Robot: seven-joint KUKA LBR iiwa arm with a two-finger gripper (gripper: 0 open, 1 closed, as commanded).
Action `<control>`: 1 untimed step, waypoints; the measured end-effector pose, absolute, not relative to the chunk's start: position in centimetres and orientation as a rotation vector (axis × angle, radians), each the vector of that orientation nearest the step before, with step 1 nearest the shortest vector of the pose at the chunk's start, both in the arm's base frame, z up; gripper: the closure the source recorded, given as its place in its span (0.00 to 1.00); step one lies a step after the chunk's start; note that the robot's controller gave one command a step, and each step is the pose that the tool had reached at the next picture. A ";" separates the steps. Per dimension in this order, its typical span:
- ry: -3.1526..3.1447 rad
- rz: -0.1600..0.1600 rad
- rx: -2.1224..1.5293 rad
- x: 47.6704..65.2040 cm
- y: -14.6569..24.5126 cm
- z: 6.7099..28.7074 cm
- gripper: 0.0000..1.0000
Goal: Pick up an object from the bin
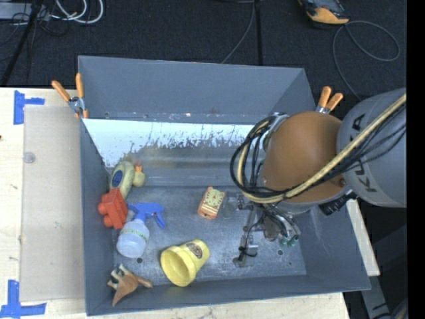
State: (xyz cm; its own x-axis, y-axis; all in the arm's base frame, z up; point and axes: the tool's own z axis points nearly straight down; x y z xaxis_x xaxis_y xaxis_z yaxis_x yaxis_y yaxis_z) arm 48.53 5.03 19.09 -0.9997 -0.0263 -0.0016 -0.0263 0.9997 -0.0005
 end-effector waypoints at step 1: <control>3.144 0.001 -0.060 48.9 6.5 17.5 0.00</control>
Offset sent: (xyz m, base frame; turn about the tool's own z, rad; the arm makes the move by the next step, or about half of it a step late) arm 0.0224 0.0382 -0.0241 -0.0947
